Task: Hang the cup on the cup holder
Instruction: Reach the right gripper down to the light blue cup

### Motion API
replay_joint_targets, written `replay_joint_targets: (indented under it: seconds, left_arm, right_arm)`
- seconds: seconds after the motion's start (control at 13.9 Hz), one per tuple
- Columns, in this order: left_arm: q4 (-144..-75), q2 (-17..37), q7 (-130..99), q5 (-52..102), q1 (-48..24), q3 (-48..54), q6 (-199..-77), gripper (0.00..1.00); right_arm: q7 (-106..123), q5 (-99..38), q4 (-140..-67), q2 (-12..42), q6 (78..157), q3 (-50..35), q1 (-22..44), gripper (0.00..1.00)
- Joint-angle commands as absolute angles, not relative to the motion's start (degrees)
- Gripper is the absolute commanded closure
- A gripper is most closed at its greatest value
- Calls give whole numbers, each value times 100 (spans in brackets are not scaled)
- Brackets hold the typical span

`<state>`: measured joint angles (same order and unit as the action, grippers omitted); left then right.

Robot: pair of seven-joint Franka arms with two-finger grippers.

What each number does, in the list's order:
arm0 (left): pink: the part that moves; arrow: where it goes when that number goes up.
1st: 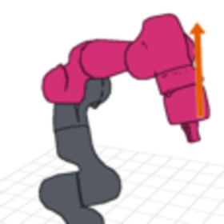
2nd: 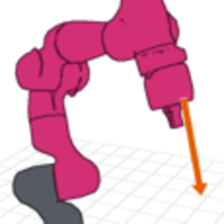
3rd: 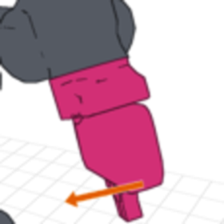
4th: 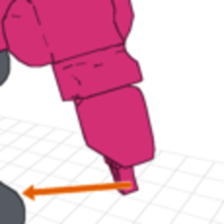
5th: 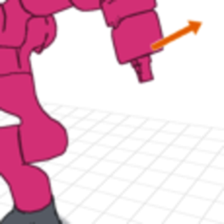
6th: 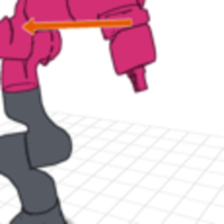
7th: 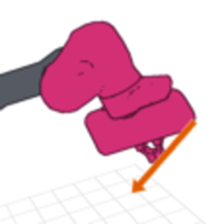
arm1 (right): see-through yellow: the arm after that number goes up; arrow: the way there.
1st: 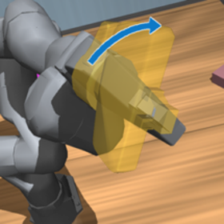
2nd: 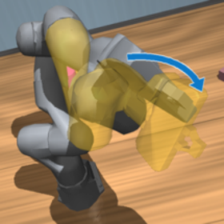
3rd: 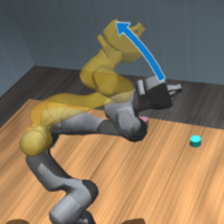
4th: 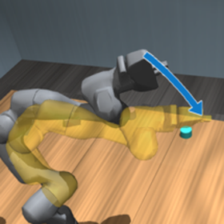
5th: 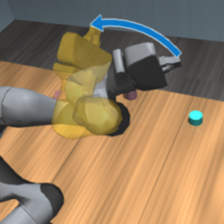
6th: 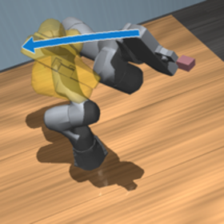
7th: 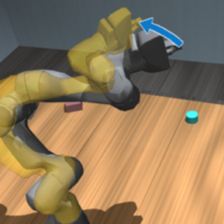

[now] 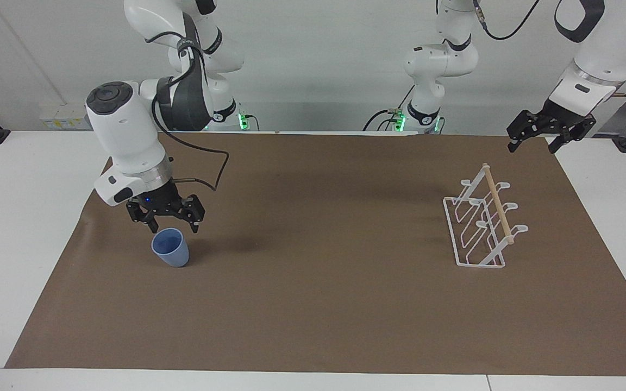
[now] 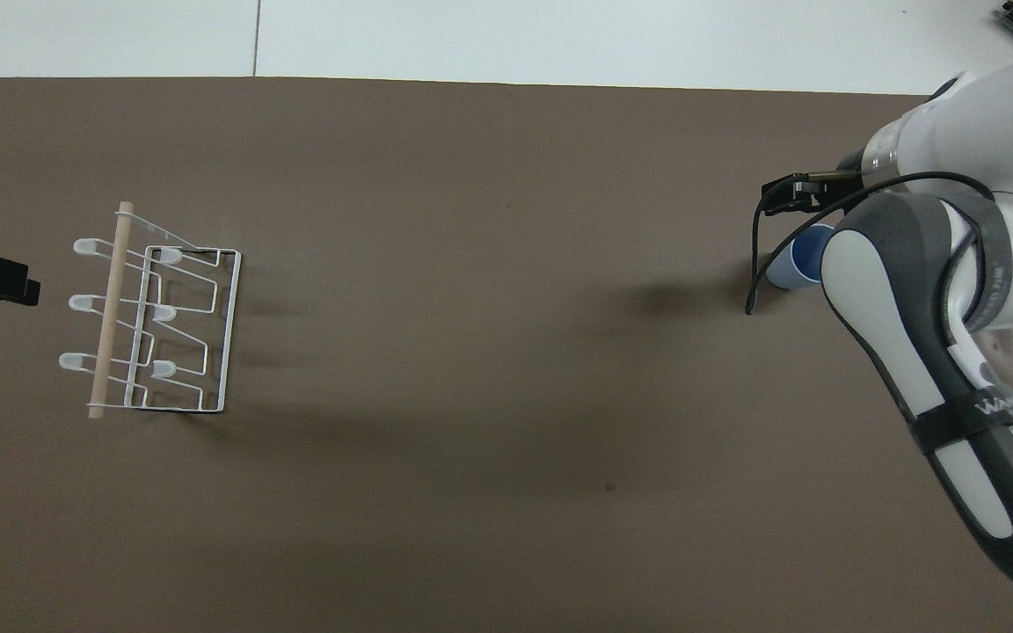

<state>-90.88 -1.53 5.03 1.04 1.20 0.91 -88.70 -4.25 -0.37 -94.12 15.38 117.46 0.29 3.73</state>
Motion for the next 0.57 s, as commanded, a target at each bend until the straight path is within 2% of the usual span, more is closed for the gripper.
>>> replay_joint_targets:
  seconds: [0.0,0.5]
  left_arm:
    - [-9158,-264,501,9,176,123,-8815,0]
    - [-9158,-264,501,9,176,123,-8815,0]
  right_arm:
    - [-466,-114,-10044,1398,12215,18,352,0]
    - [-220,-114,-10810,1415,13086,18,273,0]
